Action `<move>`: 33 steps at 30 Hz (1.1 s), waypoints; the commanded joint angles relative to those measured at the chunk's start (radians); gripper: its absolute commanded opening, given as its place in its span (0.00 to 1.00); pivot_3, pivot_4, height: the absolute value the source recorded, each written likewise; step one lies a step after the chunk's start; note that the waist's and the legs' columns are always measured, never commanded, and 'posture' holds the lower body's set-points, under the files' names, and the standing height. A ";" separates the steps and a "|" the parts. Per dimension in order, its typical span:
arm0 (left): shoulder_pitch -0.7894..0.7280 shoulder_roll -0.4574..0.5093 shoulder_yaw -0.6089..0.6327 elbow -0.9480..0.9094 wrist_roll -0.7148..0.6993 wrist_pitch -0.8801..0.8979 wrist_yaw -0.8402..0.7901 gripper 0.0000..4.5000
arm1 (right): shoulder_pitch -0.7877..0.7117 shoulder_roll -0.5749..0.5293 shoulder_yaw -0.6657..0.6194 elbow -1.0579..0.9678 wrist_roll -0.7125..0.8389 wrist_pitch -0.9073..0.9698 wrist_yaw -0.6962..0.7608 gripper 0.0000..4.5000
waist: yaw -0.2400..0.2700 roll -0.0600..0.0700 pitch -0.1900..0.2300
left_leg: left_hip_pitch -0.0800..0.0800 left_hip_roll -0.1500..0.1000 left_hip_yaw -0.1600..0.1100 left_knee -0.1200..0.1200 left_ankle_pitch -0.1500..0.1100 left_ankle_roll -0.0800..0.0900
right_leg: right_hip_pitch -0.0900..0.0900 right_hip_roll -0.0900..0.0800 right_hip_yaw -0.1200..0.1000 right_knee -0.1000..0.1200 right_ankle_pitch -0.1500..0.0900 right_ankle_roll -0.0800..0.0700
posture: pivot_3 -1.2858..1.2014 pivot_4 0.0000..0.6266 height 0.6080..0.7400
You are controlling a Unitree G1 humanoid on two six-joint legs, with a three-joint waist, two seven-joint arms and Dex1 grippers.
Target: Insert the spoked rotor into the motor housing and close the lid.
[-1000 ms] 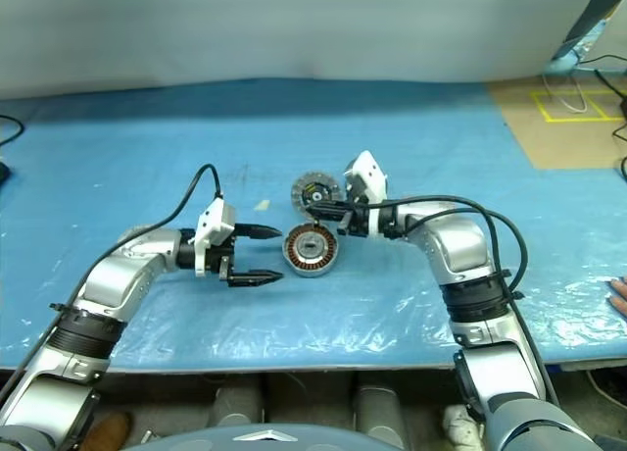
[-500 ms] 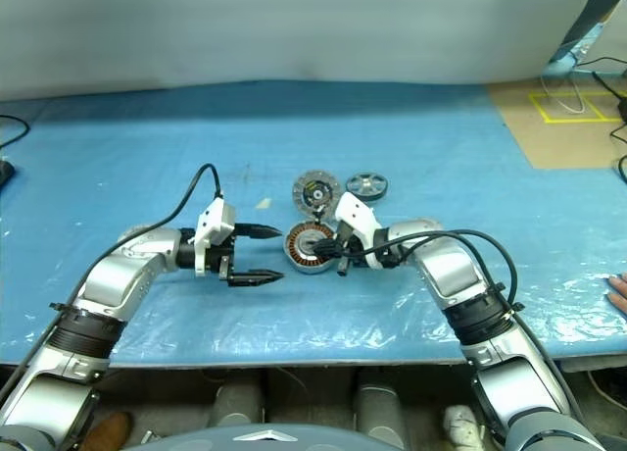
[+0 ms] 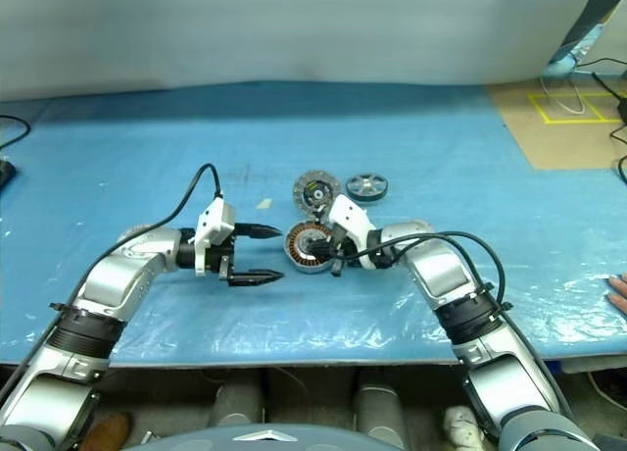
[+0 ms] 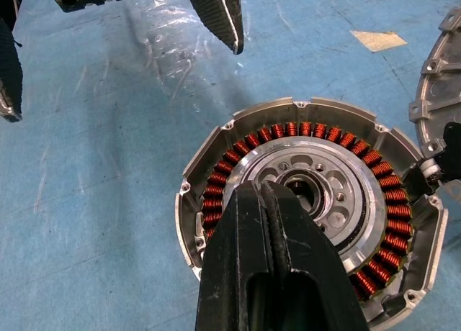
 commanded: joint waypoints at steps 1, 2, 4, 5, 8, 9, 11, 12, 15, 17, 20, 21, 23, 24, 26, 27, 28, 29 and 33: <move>-0.012 -0.001 0.005 -0.017 -0.004 -0.007 -0.001 1.00 | -0.005 0.002 -0.019 0.013 -0.005 0.007 -0.018 0.01 | 0.000 0.000 0.000 | 0.000 0.000 0.000 0.000 0.000 0.000 | 0.000 0.000 0.000 0.000 0.000 0.000 | 0.52 0.24 1.00; -0.013 -0.002 0.004 -0.016 -0.004 -0.008 -0.001 1.00 | -0.008 0.003 -0.023 0.019 -0.008 0.005 -0.024 0.01 | 0.000 0.000 0.000 | 0.000 0.000 0.000 0.000 0.000 0.000 | 0.000 0.000 0.000 0.000 0.000 0.000 | 0.52 0.24 1.00; -0.015 -0.005 0.003 -0.013 -0.003 -0.010 -0.001 1.00 | -0.013 0.002 -0.029 0.030 -0.013 -0.002 -0.030 0.01 | 0.000 0.000 0.000 | 0.000 0.000 0.000 0.001 0.000 0.000 | 0.000 0.000 0.000 0.001 0.000 0.000 | 0.52 0.24 1.00; -0.016 -0.006 0.002 -0.011 -0.002 -0.012 -0.001 1.00 | -0.013 0.001 -0.033 0.035 -0.014 -0.004 -0.031 0.01 | 0.000 0.000 0.000 | 0.000 0.000 0.000 0.001 0.000 0.000 | 0.000 0.000 0.000 0.001 0.000 0.000 | 0.52 0.24 1.00; -0.017 -0.008 0.001 -0.010 0.000 -0.013 -0.003 1.00 | -0.020 -0.003 -0.051 0.068 -0.020 -0.015 -0.050 0.01 | 0.000 0.000 0.000 | 0.000 0.000 0.000 0.001 0.000 0.000 | 0.000 0.000 0.000 0.001 0.000 0.000 | 0.52 0.24 1.00; -0.018 -0.008 0.001 -0.010 0.001 -0.014 -0.003 1.00 | -0.024 -0.002 -0.061 0.080 -0.018 -0.014 -0.059 0.01 | 0.000 0.000 0.000 | 0.000 0.000 0.000 0.001 0.000 0.000 | 0.000 0.000 0.000 0.001 0.000 0.000 | 0.52 0.24 1.00; -0.018 -0.008 0.001 -0.008 0.002 -0.015 -0.004 1.00 | -0.024 -0.006 -0.082 0.080 -0.005 -0.016 -0.061 0.01 | 0.000 0.000 0.000 | 0.000 0.000 0.000 0.002 0.000 0.000 | 0.000 0.000 0.000 0.002 0.000 0.000 | 0.52 0.24 1.00; -0.017 -0.008 0.001 -0.007 0.003 -0.017 -0.003 1.00 | -0.021 -0.008 -0.092 0.076 0.002 -0.012 -0.063 0.01 | 0.000 0.000 0.000 | 0.000 0.000 0.000 0.002 0.000 0.000 | 0.000 0.000 0.000 0.002 0.000 0.000 | 0.52 0.24 1.00; -0.019 -0.007 0.006 -0.003 0.002 -0.019 -0.004 1.00 | -0.016 -0.019 -0.123 0.054 0.026 0.008 -0.059 0.01 | 0.000 0.000 0.000 | 0.000 0.000 0.000 0.001 0.000 0.000 | 0.000 0.000 0.000 0.001 0.000 0.000 | 0.52 0.24 1.00; -0.017 -0.004 0.006 -0.001 0.004 -0.021 -0.006 1.00 | -0.013 -0.017 -0.135 0.047 0.030 0.020 -0.067 0.01 | 0.000 0.000 0.000 | 0.000 0.000 0.000 0.001 0.000 0.000 | 0.000 0.000 0.000 0.001 0.000 0.000 | 0.52 0.24 1.00; -0.015 -0.003 0.005 -0.001 0.004 -0.021 -0.008 1.00 | -0.012 -0.006 -0.141 0.034 0.037 0.027 -0.071 0.01 | 0.000 0.000 0.000 | 0.000 0.000 0.000 0.000 0.000 0.000 | 0.000 0.000 0.000 0.001 0.000 0.000 | 0.52 0.24 1.00; -0.015 -0.003 0.004 -0.003 0.003 -0.019 -0.009 1.00 | -0.011 0.001 -0.143 0.026 0.043 0.034 -0.075 0.01 | 0.000 0.000 0.000 | 0.000 0.000 0.000 0.000 0.000 0.000 | 0.000 0.000 0.000 0.001 0.000 0.000 | 0.52 0.24 1.00; -0.016 -0.002 0.004 -0.004 0.002 -0.018 -0.010 1.00 | -0.009 0.009 -0.143 0.016 0.046 0.041 -0.079 0.01 | 0.000 0.000 0.000 | 0.000 0.000 0.000 0.000 0.000 0.000 | 0.000 0.000 0.000 0.001 0.000 0.000 | 0.52 0.24 1.00; -0.019 -0.002 0.004 -0.001 0.003 -0.018 -0.012 1.00 | -0.007 0.011 -0.142 0.010 0.048 0.045 -0.077 0.01 | 0.000 0.000 0.000 | 0.000 0.000 0.000 0.000 0.000 0.000 | 0.000 0.000 0.000 0.001 0.000 0.000 | 0.52 0.24 1.00; -0.023 -0.001 0.004 0.003 0.004 -0.019 -0.014 1.00 | -0.002 0.010 -0.136 -0.001 0.048 0.048 -0.070 0.01 | 0.000 0.000 0.000 | 0.000 0.000 0.000 0.000 0.000 0.000 | 0.000 0.000 0.000 0.001 0.000 0.000 | 0.52 0.24 1.00; -0.026 0.000 0.004 0.005 0.005 -0.020 -0.016 1.00 | 0.002 0.010 -0.135 -0.010 0.056 0.048 -0.060 0.01 | 0.000 0.000 0.000 | 0.000 0.000 0.000 0.000 0.000 0.000 | 0.000 0.000 0.000 0.001 0.000 0.000 | 0.52 0.24 1.00; -0.027 0.000 0.004 0.006 0.005 -0.019 -0.016 1.00 | 0.006 0.011 -0.137 -0.017 0.065 0.052 -0.052 0.01 | 0.000 0.000 0.000 | 0.000 0.000 0.000 0.000 0.000 0.000 | 0.000 0.000 0.000 0.001 0.000 0.000 | 0.52 0.24 1.00; -0.027 0.000 0.004 0.007 0.005 -0.019 -0.017 1.00 | 0.011 0.013 -0.139 -0.023 0.075 0.057 -0.046 0.01 | 0.000 0.000 0.000 | 0.000 0.000 0.000 0.000 0.000 0.000 | 0.000 0.000 0.000 0.001 0.000 0.000 | 0.52 0.24 1.00; -0.025 0.000 0.003 0.005 0.005 -0.017 -0.019 1.00 | 0.024 0.013 -0.117 -0.002 0.046 0.040 -0.056 0.01 | 0.000 0.000 0.000 | -0.001 0.000 0.000 0.000 0.000 0.000 | 0.000 0.000 0.000 0.001 0.000 0.000 | 0.52 0.24 1.00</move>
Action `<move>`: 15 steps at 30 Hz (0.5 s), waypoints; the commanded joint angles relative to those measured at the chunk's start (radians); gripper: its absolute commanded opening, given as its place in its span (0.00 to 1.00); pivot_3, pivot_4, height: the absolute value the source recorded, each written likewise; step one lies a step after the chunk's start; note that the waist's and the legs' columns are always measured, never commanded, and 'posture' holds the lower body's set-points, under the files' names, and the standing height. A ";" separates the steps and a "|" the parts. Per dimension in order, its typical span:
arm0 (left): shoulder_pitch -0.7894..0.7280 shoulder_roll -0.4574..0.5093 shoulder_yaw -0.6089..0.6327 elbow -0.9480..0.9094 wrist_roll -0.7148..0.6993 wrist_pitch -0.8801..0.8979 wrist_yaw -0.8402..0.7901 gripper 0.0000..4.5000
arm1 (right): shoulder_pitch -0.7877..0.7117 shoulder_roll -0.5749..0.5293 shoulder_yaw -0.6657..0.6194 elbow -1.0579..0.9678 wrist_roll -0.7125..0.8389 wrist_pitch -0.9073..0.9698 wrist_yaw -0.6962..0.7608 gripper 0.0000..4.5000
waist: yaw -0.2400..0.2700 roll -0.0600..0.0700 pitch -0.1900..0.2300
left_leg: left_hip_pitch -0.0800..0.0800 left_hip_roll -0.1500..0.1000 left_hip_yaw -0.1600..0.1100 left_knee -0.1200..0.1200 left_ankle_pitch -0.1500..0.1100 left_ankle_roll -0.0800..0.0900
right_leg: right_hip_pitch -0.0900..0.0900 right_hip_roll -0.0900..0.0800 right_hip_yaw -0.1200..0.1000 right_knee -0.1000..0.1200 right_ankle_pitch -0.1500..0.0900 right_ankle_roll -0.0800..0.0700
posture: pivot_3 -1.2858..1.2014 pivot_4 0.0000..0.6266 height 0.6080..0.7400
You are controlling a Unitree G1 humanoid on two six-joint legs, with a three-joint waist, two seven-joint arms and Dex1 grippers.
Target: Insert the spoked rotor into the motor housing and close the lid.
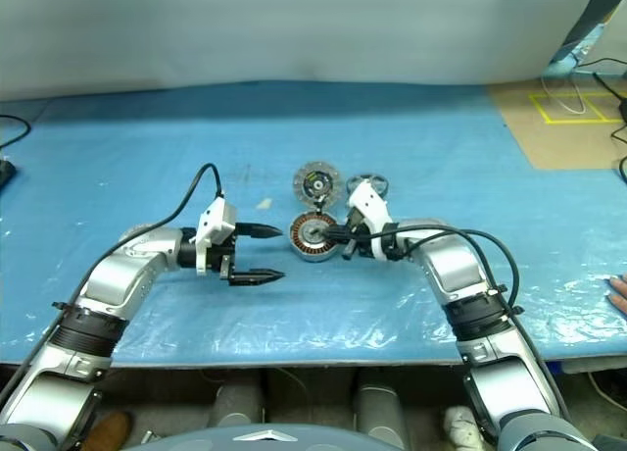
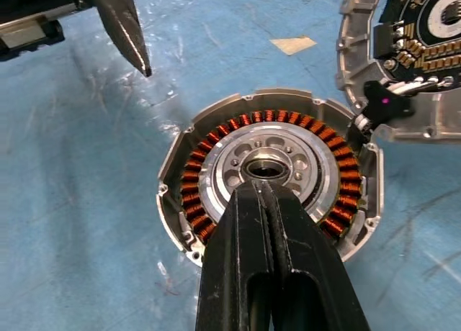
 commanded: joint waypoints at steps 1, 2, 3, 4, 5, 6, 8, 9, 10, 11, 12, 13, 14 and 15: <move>-0.015 0.008 0.003 -0.018 -0.003 -0.007 -0.009 1.00 | 0.005 0.001 0.008 -0.016 -0.003 -0.019 -0.002 0.01 | 0.000 0.000 0.000 | 0.000 0.000 0.000 0.000 0.000 0.000 | 0.000 0.000 0.000 0.000 0.000 0.000 | 0.52 0.24 1.00; -0.015 0.008 0.003 -0.018 -0.002 -0.007 -0.009 1.00 | 0.007 0.003 0.011 -0.014 -0.008 -0.023 -0.004 0.01 | 0.000 0.000 0.000 | 0.000 0.000 0.000 0.000 0.000 0.000 | 0.000 0.000 0.000 0.000 0.000 0.000 | 0.52 0.24 1.00; -0.015 0.007 0.003 -0.018 -0.002 -0.007 -0.009 1.00 | 0.008 0.003 0.012 -0.014 -0.010 -0.026 -0.006 0.01 | 0.000 0.000 0.000 | 0.000 0.000 0.000 0.000 0.000 0.000 | 0.000 0.000 0.000 0.000 0.000 0.000 | 0.52 0.24 1.00; -0.014 0.009 0.002 -0.017 -0.001 -0.008 -0.012 1.00 | 0.009 0.002 0.018 -0.007 -0.020 -0.035 -0.008 0.01 | 0.000 0.000 0.000 | 0.000 0.000 0.000 0.000 0.000 0.000 | 0.000 0.000 0.000 0.000 0.000 0.000 | 0.52 0.24 1.00; -0.013 0.010 0.002 -0.017 0.000 -0.008 -0.014 1.00 | 0.010 0.003 0.021 0.001 -0.023 -0.039 -0.010 0.01 | 0.000 0.000 0.000 | 0.000 0.000 0.000 0.000 0.000 0.000 | 0.000 0.000 0.000 0.000 0.000 0.000 | 0.52 0.24 1.00; -0.014 0.010 0.002 -0.017 0.000 -0.007 -0.015 1.00 | 0.010 0.005 0.021 0.007 -0.024 -0.040 -0.010 0.01 | 0.000 0.000 0.000 | 0.000 0.000 0.000 0.000 0.000 0.000 | 0.000 0.000 0.000 0.000 0.000 0.000 | 0.52 0.24 1.00; -0.014 0.008 0.004 -0.017 0.000 -0.005 -0.016 1.00 | 0.009 0.007 0.023 0.014 -0.029 -0.046 -0.012 0.01 | 0.000 0.000 0.000 | 0.000 0.000 0.000 0.000 0.000 0.000 | 0.000 0.000 0.000 0.000 0.000 0.000 | 0.52 0.24 1.00; -0.015 0.008 0.004 -0.017 0.000 -0.005 -0.016 1.00 | 0.008 0.009 0.024 0.015 -0.031 -0.049 -0.012 0.01 | 0.000 0.000 0.000 | 0.000 0.000 0.000 0.000 0.000 0.000 | 0.000 0.000 0.000 0.000 0.000 0.000 | 0.52 0.24 1.00; -0.015 0.007 0.005 -0.017 0.000 -0.005 -0.016 1.00 | 0.006 0.011 0.023 0.017 -0.032 -0.050 -0.014 0.01 | 0.000 0.000 0.000 | 0.000 0.000 0.000 0.000 0.000 0.000 | 0.000 0.000 0.000 0.000 0.000 0.000 | 0.52 0.24 1.00; -0.015 0.006 0.005 -0.017 0.001 -0.005 -0.016 1.00 | 0.003 0.015 0.023 0.022 -0.034 -0.054 -0.018 0.01 | 0.000 0.000 0.000 | 0.000 0.000 0.000 0.000 0.000 0.000 | 0.000 0.000 0.000 0.000 0.000 0.000 | 0.52 0.24 1.00; -0.014 0.005 0.005 -0.017 0.001 -0.006 -0.016 1.00 | 0.001 0.019 0.023 0.030 -0.039 -0.058 -0.024 0.01 | 0.000 0.000 0.000 | 0.000 0.000 0.000 0.000 0.000 0.000 | 0.000 0.000 0.000 0.000 0.000 0.000 | 0.52 0.24 1.00; -0.014 0.005 0.004 -0.018 0.002 -0.005 -0.015 1.00 | 0.000 0.025 0.023 0.037 -0.041 -0.060 -0.029 0.01 | -0.001 0.000 0.000 | 0.000 0.000 0.000 0.000 0.000 0.000 | 0.000 0.000 0.000 0.000 0.000 0.000 | 0.52 0.24 1.00; -0.013 0.003 0.003 -0.018 0.002 -0.005 -0.014 1.00 | 0.000 0.029 0.023 0.041 -0.041 -0.059 -0.031 0.01 | -0.002 0.000 0.000 | 0.000 0.000 0.000 0.000 0.000 0.000 | 0.000 0.000 0.000 0.000 0.000 0.000 | 0.52 0.24 1.00; -0.013 0.002 0.003 -0.019 0.002 -0.005 -0.014 1.00 | 0.002 0.032 0.024 0.043 -0.040 -0.059 -0.032 0.01 | -0.002 0.000 0.000 | 0.000 0.000 0.000 0.000 0.000 0.000 | 0.000 0.000 0.000 0.000 0.000 0.000 | 0.52 0.24 1.00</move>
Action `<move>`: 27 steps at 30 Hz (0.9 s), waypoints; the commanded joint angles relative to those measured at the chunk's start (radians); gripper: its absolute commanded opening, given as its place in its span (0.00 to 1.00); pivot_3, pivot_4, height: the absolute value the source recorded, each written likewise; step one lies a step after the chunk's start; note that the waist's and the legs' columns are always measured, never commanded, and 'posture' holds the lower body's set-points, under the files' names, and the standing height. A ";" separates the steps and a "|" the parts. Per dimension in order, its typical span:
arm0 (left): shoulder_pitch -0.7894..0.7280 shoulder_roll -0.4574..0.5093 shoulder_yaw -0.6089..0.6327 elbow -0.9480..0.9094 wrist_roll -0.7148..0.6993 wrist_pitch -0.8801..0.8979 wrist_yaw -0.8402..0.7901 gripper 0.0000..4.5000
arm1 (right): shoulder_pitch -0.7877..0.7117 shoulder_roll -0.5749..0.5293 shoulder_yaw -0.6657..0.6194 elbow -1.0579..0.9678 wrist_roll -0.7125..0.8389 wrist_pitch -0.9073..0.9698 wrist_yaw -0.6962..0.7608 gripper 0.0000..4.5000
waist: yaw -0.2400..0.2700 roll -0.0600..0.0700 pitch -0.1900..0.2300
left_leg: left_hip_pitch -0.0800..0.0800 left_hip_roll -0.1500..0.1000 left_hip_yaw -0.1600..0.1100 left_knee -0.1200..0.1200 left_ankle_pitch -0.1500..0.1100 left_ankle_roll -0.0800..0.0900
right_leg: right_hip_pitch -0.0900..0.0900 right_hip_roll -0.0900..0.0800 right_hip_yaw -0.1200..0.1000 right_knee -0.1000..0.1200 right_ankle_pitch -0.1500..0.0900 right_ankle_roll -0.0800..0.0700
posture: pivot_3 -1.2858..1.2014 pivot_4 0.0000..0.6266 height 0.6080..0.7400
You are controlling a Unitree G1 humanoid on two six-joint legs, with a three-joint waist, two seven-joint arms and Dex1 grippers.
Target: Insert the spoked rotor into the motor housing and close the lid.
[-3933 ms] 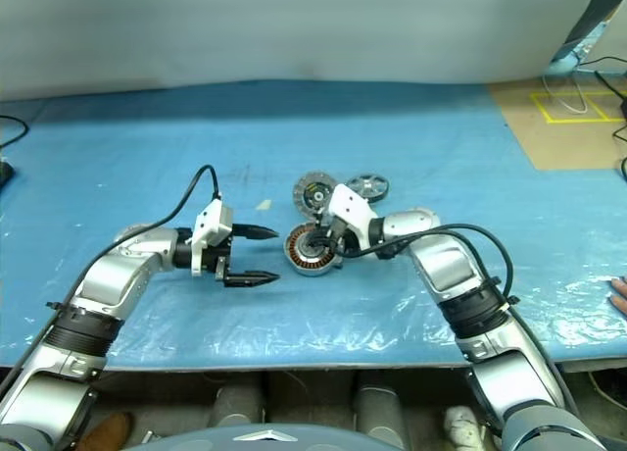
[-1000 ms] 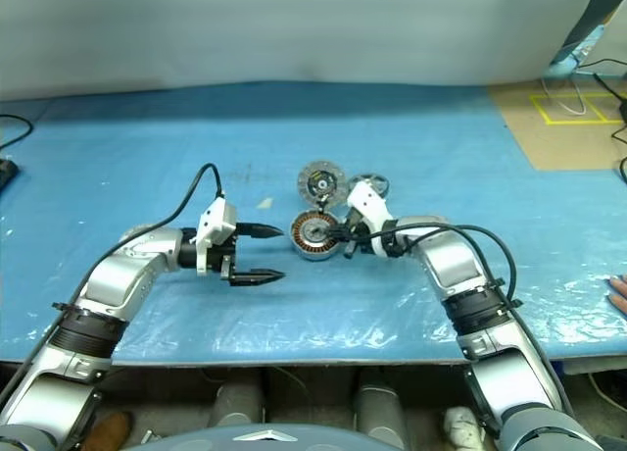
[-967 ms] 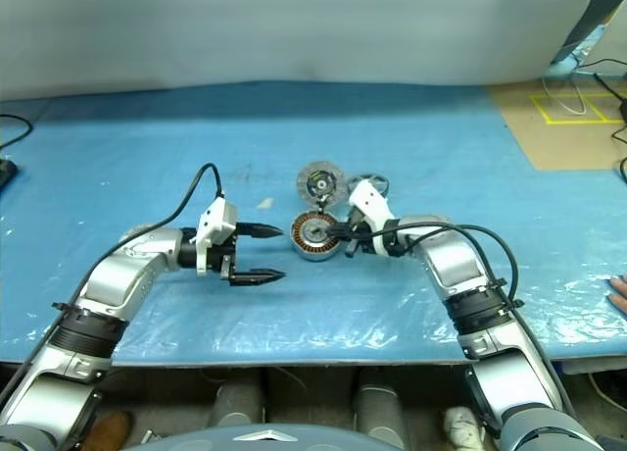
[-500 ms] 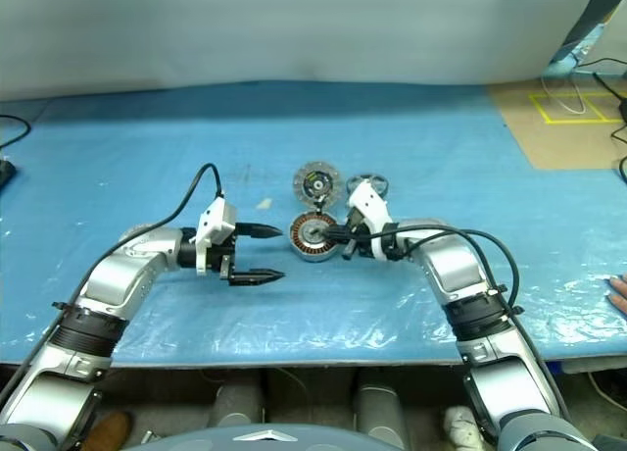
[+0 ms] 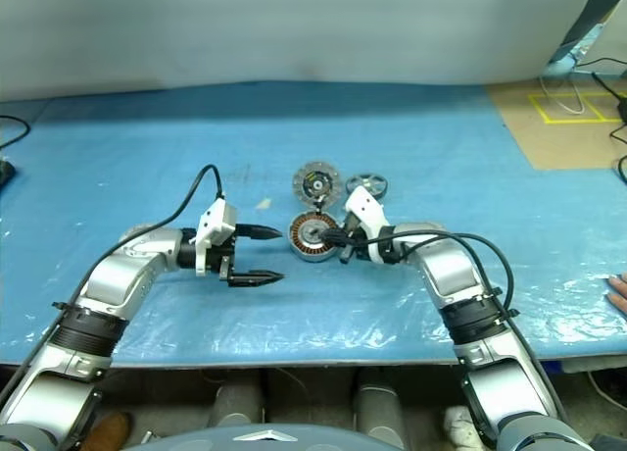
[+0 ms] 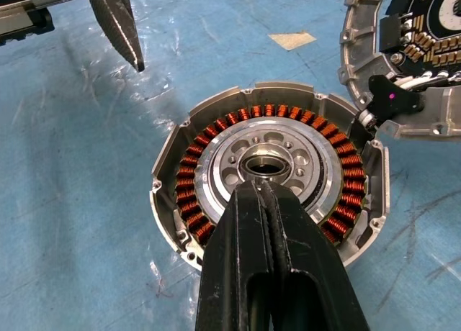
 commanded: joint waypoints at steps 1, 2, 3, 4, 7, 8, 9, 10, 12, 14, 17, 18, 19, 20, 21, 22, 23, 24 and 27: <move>-0.013 0.001 0.003 -0.020 -0.006 -0.004 -0.003 1.00 | -0.001 0.014 0.009 0.012 -0.007 -0.002 -0.011 0.01 | -0.001 0.000 0.000 | 0.000 0.000 0.000 0.000 0.000 0.000 | 0.000 0.000 0.000 0.000 0.000 0.000 | 0.52 0.24 1.00; -0.014 0.001 0.002 -0.019 -0.007 -0.004 -0.003 1.00 | 0.000 0.017 0.011 0.016 -0.007 0.000 -0.013 0.01 | -0.001 0.000 0.000 | 0.000 0.000 0.000 0.000 0.000 0.000 | 0.000 0.000 0.000 0.000 0.000 0.000 | 0.52 0.24 1.00; -0.016 0.000 0.002 -0.015 -0.006 -0.006 -0.004 1.00 | 0.000 0.020 0.013 0.025 -0.009 0.001 -0.015 0.01 | -0.002 0.000 0.000 | 0.000 0.000 0.000 0.000 0.000 0.000 | 0.000 0.000 0.000 0.000 0.000 0.000 | 0.52 0.24 1.00; -0.018 -0.001 0.001 -0.011 -0.005 -0.008 -0.004 1.00 | -0.001 0.023 0.015 0.033 -0.012 -0.001 -0.018 0.01 | -0.003 0.000 0.000 | 0.001 0.000 0.000 0.000 0.000 0.000 | 0.000 0.000 0.000 0.000 0.000 0.000 | 0.52 0.24 1.00; -0.024 -0.004 -0.001 -0.001 0.001 -0.015 -0.005 1.00 | -0.005 0.031 0.011 0.037 -0.010 -0.001 -0.020 0.01 | -0.007 0.000 0.000 | 0.001 0.000 0.000 0.000 0.000 0.000 | 0.000 0.000 0.000 0.000 0.000 0.000 | 0.52 0.24 1.00; -0.024 -0.004 -0.001 -0.001 0.001 -0.015 -0.006 1.00 | -0.007 0.036 0.003 0.033 -0.001 0.004 -0.022 0.01 | -0.009 0.000 0.000 | 0.001 0.000 0.000 0.000 0.000 0.000 | 0.000 0.000 0.000 0.000 0.000 0.000 | 0.52 0.24 1.00; -0.024 -0.004 -0.001 0.000 0.002 -0.016 -0.006 1.00 | -0.013 0.046 -0.014 0.029 0.018 0.020 -0.025 0.01 | -0.010 0.000 0.000 | 0.001 0.000 0.000 0.000 0.000 0.000 | 0.000 0.000 0.001 0.000 0.000 0.000 | 0.52 0.24 1.00; -0.024 -0.005 -0.001 0.000 0.002 -0.016 -0.007 1.00 | -0.019 0.055 -0.029 0.025 0.036 0.035 -0.028 0.01 | -0.013 0.000 0.000 | 0.001 0.000 0.000 0.000 0.000 0.000 | 0.000 0.000 0.001 0.000 0.000 0.000 | 0.52 0.24 1.00; -0.024 -0.006 -0.001 0.001 0.002 -0.016 -0.007 1.00 | -0.027 0.063 -0.038 0.020 0.043 0.041 -0.028 0.01 | -0.017 0.000 0.000 | 0.001 0.000 0.000 0.000 0.000 0.000 | 0.000 0.000 0.001 0.000 0.000 0.000 | 0.52 0.24 1.00; -0.023 -0.008 -0.002 0.001 0.002 -0.016 -0.006 1.00 | -0.038 0.072 -0.039 0.022 0.046 0.045 -0.029 0.01 | -0.021 0.000 0.000 | 0.000 0.000 0.000 0.000 0.000 0.000 | 0.000 0.000 0.000 0.000 0.000 0.000 | 0.52 0.24 1.00; -0.026 -0.011 -0.003 0.004 0.003 -0.017 -0.005 1.00 | -0.057 0.083 -0.043 0.028 0.052 0.052 -0.030 0.01 | -0.024 0.000 0.000 | 0.000 0.000 0.000 0.000 0.000 0.000 | 0.000 0.000 0.000 0.000 0.000 0.000 | 0.52 0.24 1.00; -0.027 -0.011 -0.003 0.005 0.003 -0.017 -0.005 1.00 | -0.063 0.087 -0.044 0.034 0.051 0.051 -0.031 0.01 | -0.024 0.000 0.000 | 0.000 0.000 0.000 0.000 0.000 0.000 | 0.000 0.000 0.000 0.000 0.000 0.000 | 0.52 0.24 1.00; -0.028 -0.012 -0.002 0.006 0.003 -0.017 -0.005 1.00 | -0.071 0.093 -0.046 0.041 0.050 0.050 -0.033 0.01 | -0.023 0.000 0.000 | 0.000 0.000 0.000 -0.001 0.000 0.000 | 0.000 0.000 0.000 0.000 0.000 0.000 | 0.52 0.24 1.00; -0.029 -0.012 -0.002 0.007 0.003 -0.017 -0.005 1.00 | -0.076 0.097 -0.047 0.048 0.050 0.050 -0.034 0.01 | -0.023 0.000 0.000 | 0.000 0.000 0.000 -0.001 0.000 0.000 | 0.000 0.000 0.000 0.000 0.000 0.000 | 0.52 0.24 1.00; -0.028 -0.012 -0.001 0.006 0.003 -0.017 -0.005 1.00 | -0.080 0.101 -0.044 0.053 0.048 0.048 -0.034 0.01 | -0.022 0.000 0.000 | 0.000 0.000 0.000 -0.001 0.000 0.000 | 0.000 0.000 0.000 0.000 0.000 0.000 | 0.52 0.24 1.00; -0.029 -0.011 -0.001 0.007 0.002 -0.016 -0.005 1.00 | -0.082 0.103 -0.039 0.057 0.044 0.045 -0.033 0.01 | -0.022 0.000 0.000 | 0.000 0.000 0.000 -0.001 0.000 0.000 | 0.000 0.000 0.000 0.000 0.000 0.000 | 0.52 0.24 1.00; -0.029 -0.011 0.000 0.007 0.002 -0.016 -0.005 1.00 | -0.083 0.105 -0.035 0.059 0.041 0.043 -0.032 0.01 | -0.021 0.000 0.000 | 0.000 0.000 0.000 -0.001 0.000 0.000 | 0.000 0.000 0.000 0.000 0.000 0.000 | 0.52 0.24 1.00; -0.029 -0.010 0.000 0.007 0.002 -0.016 -0.005 1.00 | -0.083 0.108 -0.032 0.061 0.038 0.041 -0.032 0.01 | -0.021 0.000 0.000 | 0.000 0.000 0.000 -0.001 0.000 0.000 | 0.000 0.000 0.000 0.000 0.000 0.000 | 0.52 0.24 1.00; -0.028 -0.009 0.000 0.006 0.002 -0.015 -0.003 1.00 | -0.083 0.114 -0.026 0.058 0.035 0.040 -0.030 0.01 | -0.020 0.000 0.000 | -0.001 0.000 0.000 -0.002 0.000 0.000 | 0.000 0.000 0.000 -0.002 0.000 0.000 | 0.52 0.24 1.00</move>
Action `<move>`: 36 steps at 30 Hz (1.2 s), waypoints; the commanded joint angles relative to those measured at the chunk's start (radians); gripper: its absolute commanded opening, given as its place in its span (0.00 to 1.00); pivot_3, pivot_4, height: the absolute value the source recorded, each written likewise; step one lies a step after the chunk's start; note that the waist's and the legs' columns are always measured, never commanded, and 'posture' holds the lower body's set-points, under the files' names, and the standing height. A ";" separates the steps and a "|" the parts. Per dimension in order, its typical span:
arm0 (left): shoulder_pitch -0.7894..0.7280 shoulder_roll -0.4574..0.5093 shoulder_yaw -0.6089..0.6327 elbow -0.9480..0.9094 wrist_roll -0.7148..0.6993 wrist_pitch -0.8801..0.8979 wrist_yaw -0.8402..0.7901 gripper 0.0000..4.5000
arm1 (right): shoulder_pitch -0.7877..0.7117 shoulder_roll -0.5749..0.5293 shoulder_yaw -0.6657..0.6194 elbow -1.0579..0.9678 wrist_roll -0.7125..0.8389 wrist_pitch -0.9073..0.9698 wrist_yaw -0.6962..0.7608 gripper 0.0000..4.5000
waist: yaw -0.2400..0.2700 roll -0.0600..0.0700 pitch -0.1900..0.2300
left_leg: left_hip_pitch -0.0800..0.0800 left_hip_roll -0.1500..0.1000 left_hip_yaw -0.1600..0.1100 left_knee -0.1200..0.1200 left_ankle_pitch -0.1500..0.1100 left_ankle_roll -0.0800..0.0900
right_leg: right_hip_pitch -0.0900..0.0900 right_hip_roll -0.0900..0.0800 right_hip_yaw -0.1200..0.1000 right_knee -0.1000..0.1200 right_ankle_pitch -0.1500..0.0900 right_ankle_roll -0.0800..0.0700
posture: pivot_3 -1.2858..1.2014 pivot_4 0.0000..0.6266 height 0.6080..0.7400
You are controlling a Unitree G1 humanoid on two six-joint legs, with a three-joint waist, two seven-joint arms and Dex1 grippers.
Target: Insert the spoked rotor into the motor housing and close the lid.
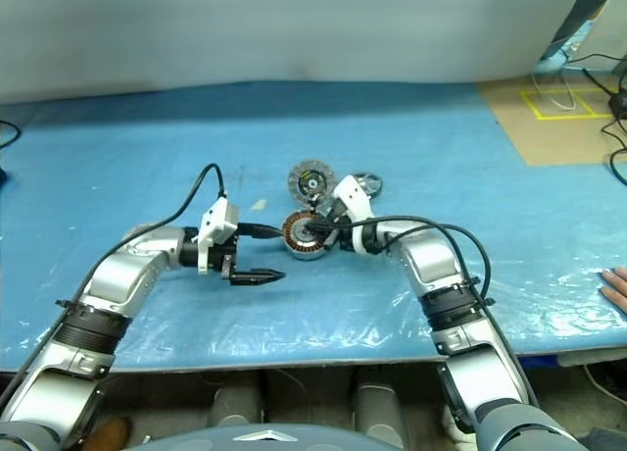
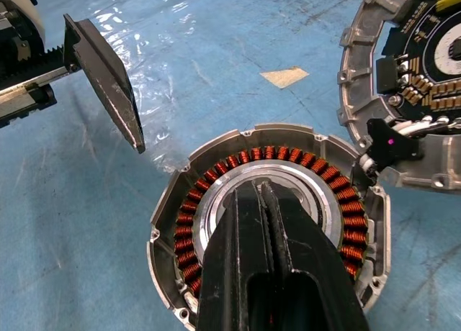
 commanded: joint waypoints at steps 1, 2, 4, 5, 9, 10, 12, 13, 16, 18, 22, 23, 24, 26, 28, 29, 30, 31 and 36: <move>-0.014 0.001 0.005 -0.014 -0.003 -0.011 -0.001 1.00 | -0.015 0.008 0.003 -0.018 0.006 -0.014 0.000 0.01 | 0.001 0.000 0.000 | 0.000 0.000 0.000 0.000 0.000 0.000 | 0.000 0.000 0.000 0.000 0.000 0.000 | 0.52 0.24 1.00; -0.015 0.001 0.005 -0.013 -0.003 -0.011 0.000 1.00 | -0.017 0.009 0.005 -0.013 0.003 -0.017 0.000 0.01 | 0.001 0.000 0.000 | 0.000 0.000 0.000 0.000 0.000 0.000 | 0.000 0.000 0.000 0.000 0.000 0.000 | 0.52 0.24 1.00; -0.015 0.001 0.006 -0.011 -0.003 -0.012 0.000 1.00 | -0.019 0.013 0.008 -0.004 -0.002 -0.022 -0.003 0.01 | 0.001 0.000 0.000 | 0.000 0.000 0.000 -0.001 0.000 0.000 | 0.000 0.000 0.000 0.000 0.000 0.000 | 0.52 0.24 1.00; -0.015 0.001 0.006 -0.012 -0.004 -0.012 -0.001 1.00 | -0.019 0.012 0.010 -0.002 -0.006 -0.026 -0.002 0.01 | 0.001 0.000 0.000 | 0.000 0.000 0.000 -0.001 0.000 0.000 | 0.000 0.000 0.000 0.000 0.000 0.000 | 0.52 0.24 1.00; -0.015 0.001 0.006 -0.011 -0.004 -0.011 -0.001 1.00 | -0.027 0.006 -0.014 0.002 0.005 -0.024 -0.002 0.01 | 0.001 0.000 0.000 | 0.000 0.000 0.000 -0.001 0.000 0.000 | 0.000 0.000 0.000 0.000 0.000 0.000 | 0.52 0.24 1.00; -0.015 0.001 0.006 -0.011 -0.004 -0.012 -0.001 1.00 | -0.032 0.002 -0.027 0.008 0.009 -0.025 -0.004 0.01 | 0.001 0.000 0.000 | 0.000 0.000 0.000 -0.001 0.000 0.000 | 0.000 0.000 0.000 0.000 0.000 0.000 | 0.52 0.24 1.00; -0.014 0.001 0.005 -0.012 -0.004 -0.012 -0.001 1.00 | -0.040 -0.005 -0.047 0.021 0.015 -0.024 -0.007 0.01 | 0.001 0.000 0.000 | 0.000 0.000 0.000 -0.001 0.000 0.000 | 0.000 0.000 0.000 0.000 0.000 0.000 | 0.52 0.24 1.00; -0.013 0.001 0.005 -0.012 -0.004 -0.012 -0.001 1.00 | -0.042 -0.006 -0.052 0.024 0.016 -0.023 -0.008 0.01 | 0.001 0.000 0.000 | 0.000 0.000 0.000 -0.001 0.000 0.000 | 0.000 0.000 0.000 0.000 0.000 0.000 | 0.52 0.24 1.00; -0.012 0.000 0.004 -0.014 -0.005 -0.011 -0.002 1.00 | -0.043 -0.024 -0.063 0.035 0.009 -0.032 -0.008 0.01 | 0.001 0.000 0.000 | 0.000 0.000 0.000 -0.001 0.000 0.000 | 0.000 0.000 0.000 0.000 0.000 0.000 | 0.52 0.24 1.00; -0.012 0.000 0.004 -0.014 -0.005 -0.012 -0.003 1.00 | -0.043 -0.030 -0.070 0.035 0.012 -0.032 -0.006 0.01 | 0.002 0.000 0.000 | 0.000 0.000 0.000 -0.001 0.000 0.000 | 0.000 0.000 0.000 0.000 0.000 0.000 | 0.52 0.24 1.00; -0.016 -0.001 0.002 -0.012 -0.004 -0.011 -0.005 1.00 | -0.028 -0.070 -0.056 0.021 0.005 -0.037 0.023 0.01 | 0.001 0.000 0.000 | 0.000 0.000 0.000 -0.001 0.000 0.000 | 0.000 0.000 0.000 0.000 0.000 0.000 | 0.52 0.24 1.00; -0.016 0.000 0.002 -0.012 -0.004 -0.011 -0.005 1.00 | -0.024 -0.080 -0.050 0.017 0.001 -0.040 0.030 0.01 | 0.002 0.000 0.000 | 0.000 0.000 0.000 -0.001 0.000 0.000 | 0.000 0.000 0.000 0.000 0.000 0.000 | 0.52 0.24 1.00; -0.015 0.000 0.002 -0.012 -0.004 -0.011 -0.006 1.00 | -0.019 -0.089 -0.043 0.011 -0.003 -0.044 0.039 0.01 | 0.002 0.000 0.000 | 0.000 0.000 0.000 -0.001 0.000 0.000 | 0.000 0.000 0.000 0.000 0.000 0.000 | 0.52 0.24 1.00; -0.014 0.002 0.002 -0.012 -0.004 -0.011 -0.007 1.00 | -0.013 -0.097 -0.036 -0.002 0.005 -0.042 0.053 0.01 | 0.002 0.000 0.000 | 0.000 0.000 0.000 -0.001 0.000 0.000 | 0.000 0.000 0.000 -0.001 0.000 0.000 | 0.52 0.24 1.00; -0.012 0.004 0.002 -0.015 -0.005 -0.009 -0.009 1.00 | -0.005 -0.091 -0.034 -0.024 0.030 -0.021 0.073 0.01 | 0.001 0.000 0.000 | 0.000 0.000 0.000 -0.001 0.000 0.000 | 0.000 0.000 0.000 -0.001 0.000 0.000 | 0.52 0.24 1.00; -0.011 0.004 0.002 -0.016 -0.005 -0.008 -0.009 1.00 | 0.000 -0.087 -0.029 -0.037 0.042 -0.010 0.085 0.01 | 0.000 0.000 0.000 | 0.000 0.000 0.000 -0.001 0.000 0.000 | 0.000 0.000 0.000 -0.001 0.000 0.000 | 0.52 0.24 1.00; -0.010 0.004 0.002 -0.017 -0.005 -0.008 -0.009 1.00 | 0.005 -0.086 -0.016 -0.044 0.034 -0.013 0.089 0.01 | -0.001 0.000 0.000 | 0.000 0.000 0.000 -0.001 0.000 0.000 | 0.000 0.000 0.000 -0.001 0.000 0.000 | 0.52 0.24 1.00; -0.009 0.005 0.002 -0.018 -0.005 -0.008 -0.009 1.00 | 0.008 -0.086 -0.004 -0.047 0.022 -0.019 0.090 0.01 | -0.001 0.000 0.000 | 0.000 0.000 0.000 -0.001 0.000 0.000 | 0.000 0.000 0.000 -0.001 0.000 0.000 | 0.52 0.24 1.00; -0.004 0.009 0.005 -0.024 -0.007 -0.008 -0.012 1.00 | -0.009 -0.063 0.009 -0.054 0.019 -0.029 0.085 0.01 | 0.002 0.000 0.000 | 0.000 0.000 0.000 -0.001 0.000 0.000 | 0.000 0.000 0.000 0.000 0.000 0.000 | 0.52 0.24 1.00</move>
